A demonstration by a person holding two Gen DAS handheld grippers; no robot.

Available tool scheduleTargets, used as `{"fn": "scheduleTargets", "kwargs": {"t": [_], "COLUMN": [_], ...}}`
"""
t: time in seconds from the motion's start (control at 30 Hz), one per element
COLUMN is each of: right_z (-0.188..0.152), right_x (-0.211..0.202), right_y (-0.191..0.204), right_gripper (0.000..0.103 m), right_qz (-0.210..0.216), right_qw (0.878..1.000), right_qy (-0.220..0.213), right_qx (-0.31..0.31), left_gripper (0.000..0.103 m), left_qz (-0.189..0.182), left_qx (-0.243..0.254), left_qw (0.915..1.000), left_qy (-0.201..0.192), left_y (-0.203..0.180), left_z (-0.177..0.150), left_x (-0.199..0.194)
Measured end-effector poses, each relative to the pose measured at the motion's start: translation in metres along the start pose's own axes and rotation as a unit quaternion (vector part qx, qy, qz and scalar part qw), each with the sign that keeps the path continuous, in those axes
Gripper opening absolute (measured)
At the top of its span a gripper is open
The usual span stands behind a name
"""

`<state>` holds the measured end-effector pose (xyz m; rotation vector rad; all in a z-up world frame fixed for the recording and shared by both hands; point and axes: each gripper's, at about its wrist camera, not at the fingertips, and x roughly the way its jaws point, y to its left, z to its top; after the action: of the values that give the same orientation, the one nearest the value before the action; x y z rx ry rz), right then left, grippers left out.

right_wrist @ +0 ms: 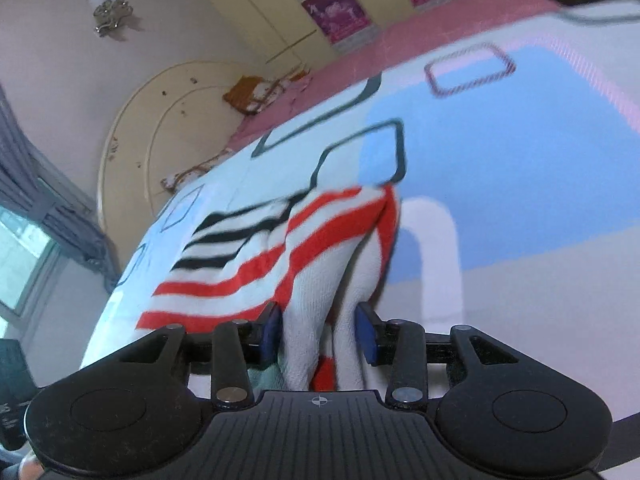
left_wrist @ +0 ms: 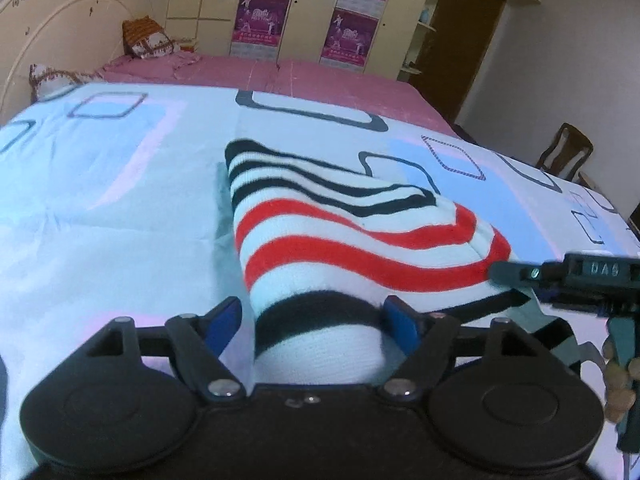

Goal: Fold small clothes
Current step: 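Fold the lifted end over the bundle with the right tool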

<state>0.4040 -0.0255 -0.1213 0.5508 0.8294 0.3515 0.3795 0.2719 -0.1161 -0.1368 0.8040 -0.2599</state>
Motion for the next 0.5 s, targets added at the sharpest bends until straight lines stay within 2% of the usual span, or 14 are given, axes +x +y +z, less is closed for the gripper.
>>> {"fn": "scheduleTargets", "kwargs": {"t": [0.07, 0.13, 0.23, 0.3, 0.43, 0.5], "right_z": [0.005, 0.011, 0.019, 0.017, 0.004, -0.001], "right_x": [-0.008, -0.014, -0.014, -0.005, 0.020, 0.038], "right_y": [0.008, 0.017, 0.035, 0.051, 0.069, 0.072], "right_gripper": [0.040, 0.040, 0.039, 0.039, 0.039, 0.039], "right_qz": [-0.009, -0.009, -0.030, -0.048, -0.063, -0.097], "right_qw": [1.000, 0.999, 0.997, 0.993, 0.988, 0.981], "right_qy": [-0.018, -0.033, -0.053, -0.054, -0.037, -0.027], "right_qx": [-0.005, -0.012, -0.054, -0.091, -0.134, -0.165], "left_gripper": [0.074, 0.072, 0.055, 0.042, 0.039, 0.041], "left_qz": [0.011, 0.018, 0.013, 0.007, 0.017, 0.021], "left_qx": [0.006, 0.003, 0.001, 0.007, 0.026, 0.029], "left_qw": [0.9997, 0.9983, 0.9967, 0.9975, 0.9982, 0.9985], "left_qy": [-0.019, -0.055, -0.081, -0.070, -0.051, -0.042], "left_y": [0.002, 0.007, 0.008, 0.006, 0.001, 0.001], "left_z": [-0.002, 0.000, 0.008, 0.016, 0.018, 0.016], "left_x": [-0.014, -0.028, -0.034, -0.025, 0.002, 0.013]}}
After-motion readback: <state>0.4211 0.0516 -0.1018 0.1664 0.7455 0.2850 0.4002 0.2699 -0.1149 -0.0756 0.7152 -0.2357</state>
